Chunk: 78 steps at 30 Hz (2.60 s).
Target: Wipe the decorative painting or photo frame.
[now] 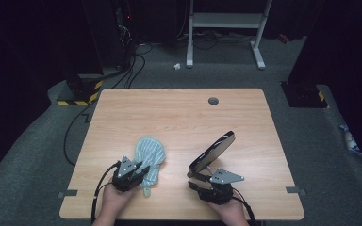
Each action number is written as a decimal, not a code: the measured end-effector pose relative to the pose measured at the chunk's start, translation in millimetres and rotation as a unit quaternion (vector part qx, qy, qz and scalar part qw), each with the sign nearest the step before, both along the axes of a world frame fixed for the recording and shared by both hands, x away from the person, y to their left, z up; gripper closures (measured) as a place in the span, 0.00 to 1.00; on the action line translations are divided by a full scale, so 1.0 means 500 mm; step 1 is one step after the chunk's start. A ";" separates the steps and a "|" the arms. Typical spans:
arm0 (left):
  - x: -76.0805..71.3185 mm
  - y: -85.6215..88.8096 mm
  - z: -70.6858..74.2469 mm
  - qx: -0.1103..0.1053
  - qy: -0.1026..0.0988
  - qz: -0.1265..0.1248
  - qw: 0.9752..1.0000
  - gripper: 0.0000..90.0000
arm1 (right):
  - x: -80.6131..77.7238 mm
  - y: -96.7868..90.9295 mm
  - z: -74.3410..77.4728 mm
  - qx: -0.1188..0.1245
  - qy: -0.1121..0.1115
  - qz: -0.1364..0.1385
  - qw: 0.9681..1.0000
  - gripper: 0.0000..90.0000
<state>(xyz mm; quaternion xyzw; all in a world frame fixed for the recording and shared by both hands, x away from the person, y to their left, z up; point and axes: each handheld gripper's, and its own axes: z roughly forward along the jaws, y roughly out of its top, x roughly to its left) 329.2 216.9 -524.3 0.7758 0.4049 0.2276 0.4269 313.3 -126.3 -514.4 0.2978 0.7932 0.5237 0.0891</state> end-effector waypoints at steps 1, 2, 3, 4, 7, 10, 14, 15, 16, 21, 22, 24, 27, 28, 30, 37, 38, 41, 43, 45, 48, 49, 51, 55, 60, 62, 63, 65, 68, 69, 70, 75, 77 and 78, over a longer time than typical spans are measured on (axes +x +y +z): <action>0.000 0.000 0.000 -0.001 0.000 0.000 1.000 0.74 | -0.001 -0.002 0.002 -0.004 -0.005 -0.001 1.000 0.61; 0.000 0.000 0.000 0.000 0.000 0.000 1.000 0.74 | -0.003 -0.007 0.006 -0.004 -0.010 -0.004 1.000 0.61; 0.000 0.000 0.000 -0.001 0.000 0.000 1.000 0.74 | -0.004 -0.016 0.011 -0.003 -0.014 -0.010 1.000 0.61; 0.000 0.000 0.000 0.000 -0.001 0.000 1.000 0.74 | -0.005 -0.025 0.016 -0.003 -0.017 -0.017 1.000 0.61; 0.000 0.000 0.000 0.000 0.000 -0.001 1.000 0.74 | 0.001 -0.061 0.021 -0.013 -0.018 -0.047 0.999 0.64; 0.000 0.000 0.000 0.000 0.000 -0.001 1.000 0.74 | 0.019 -0.089 0.015 -0.044 0.009 -0.077 0.996 0.64; -0.002 -0.001 0.000 0.004 -0.003 -0.001 1.000 0.74 | 0.037 -0.117 0.003 -0.076 0.038 -0.099 0.991 0.68; -0.002 -0.001 0.000 0.004 -0.003 -0.001 1.000 0.74 | 0.039 -0.122 0.001 -0.086 0.041 -0.103 0.990 0.71; -0.002 -0.001 0.000 0.003 -0.003 -0.002 1.000 0.74 | 0.040 -0.125 -0.001 -0.095 0.039 -0.101 0.990 0.73; -0.002 -0.001 0.000 0.004 -0.003 -0.001 1.000 0.74 | 0.042 -0.124 -0.015 -0.127 0.053 -0.086 0.987 0.84; -0.002 -0.001 0.000 0.005 -0.003 -0.002 1.000 0.74 | 0.042 -0.120 -0.017 -0.134 0.054 -0.084 0.986 0.86; -0.002 -0.001 0.000 0.006 -0.004 -0.002 1.000 0.74 | 0.042 -0.115 -0.017 -0.138 0.051 -0.083 0.986 0.92; -0.002 -0.002 0.000 0.008 -0.005 -0.003 1.000 0.75 | 0.045 -0.111 -0.017 -0.145 0.044 -0.081 0.985 0.96; -0.003 -0.002 0.000 0.007 -0.004 -0.004 1.000 0.76 | 0.046 -0.108 -0.017 -0.148 0.041 -0.081 0.985 0.96; -0.003 -0.002 0.000 0.006 -0.003 -0.005 1.000 0.77 | 0.047 -0.102 -0.017 -0.153 0.038 -0.083 0.984 0.98; -0.003 0.005 0.006 -0.016 0.000 0.000 1.000 0.81 | 0.069 -0.086 -0.017 -0.154 0.035 -0.093 0.983 0.98; -0.004 0.007 0.008 -0.025 0.002 0.002 1.000 0.81 | 0.071 -0.084 -0.017 -0.154 0.036 -0.093 0.983 0.98; -0.012 0.013 0.022 -0.080 0.008 0.002 0.997 0.82 | 0.077 -0.084 -0.017 -0.150 0.040 -0.092 0.983 0.98; -0.025 0.009 0.043 -0.117 -0.001 -0.003 0.993 0.83 | 0.080 -0.085 -0.018 -0.145 0.046 -0.091 0.984 0.97; -0.042 -0.003 0.071 -0.133 -0.023 -0.011 0.991 0.83 | 0.083 -0.085 -0.018 -0.144 0.045 -0.089 0.984 0.97; -0.067 -0.026 0.124 -0.158 -0.065 -0.025 0.985 0.83 | 0.084 -0.086 -0.018 -0.144 0.046 -0.087 0.985 0.97; -0.074 -0.034 0.145 -0.164 -0.080 -0.034 0.983 0.83 | 0.084 -0.086 -0.018 -0.143 0.049 -0.087 0.985 0.97; -0.086 -0.058 0.190 -0.169 -0.111 -0.051 0.978 0.83 | 0.084 -0.085 -0.018 -0.143 0.048 -0.088 0.985 0.97; -0.089 -0.120 0.280 -0.172 -0.153 -0.099 0.968 0.82 | 0.087 -0.082 -0.018 -0.146 0.045 -0.086 0.985 0.97; -0.060 -0.227 0.355 -0.125 -0.186 -0.130 0.966 0.82 | 0.091 -0.079 -0.018 -0.150 0.039 -0.085 0.984 0.97; -0.040 -0.263 0.379 -0.114 -0.182 -0.140 0.967 0.82 | 0.091 -0.078 -0.018 -0.152 0.039 -0.083 0.984 0.97; -0.029 -0.281 0.391 -0.107 -0.174 -0.147 0.968 0.82 | 0.090 -0.078 -0.017 -0.151 0.043 -0.084 0.984 0.97; -0.014 -0.318 0.412 -0.079 -0.175 -0.153 0.969 0.82 | 0.090 -0.077 -0.017 -0.148 0.043 -0.085 0.984 0.97; 0.007 -0.367 0.424 -0.031 -0.165 -0.155 0.974 0.82 | 0.092 -0.077 -0.017 -0.148 0.044 -0.084 0.984 0.97; 0.015 -0.376 0.421 -0.023 -0.156 -0.155 0.975 0.82 | 0.093 -0.077 -0.018 -0.148 0.042 -0.083 0.985 0.97; 0.021 -0.380 0.416 -0.018 -0.147 -0.154 0.977 0.82 | 0.093 -0.077 -0.018 -0.147 0.043 -0.083 0.985 0.97; 0.015 -0.364 0.399 -0.020 -0.145 -0.151 0.978 0.82 | 0.094 -0.076 -0.018 -0.145 0.044 -0.086 0.985 0.98; 0.005 -0.353 0.389 -0.012 -0.148 -0.150 0.978 0.82 | 0.094 -0.075 -0.018 -0.144 0.046 -0.089 0.985 0.98; -0.002 -0.347 0.383 -0.006 -0.149 -0.149 0.978 0.82 | 0.096 -0.075 -0.018 -0.145 0.042 -0.086 0.985 0.98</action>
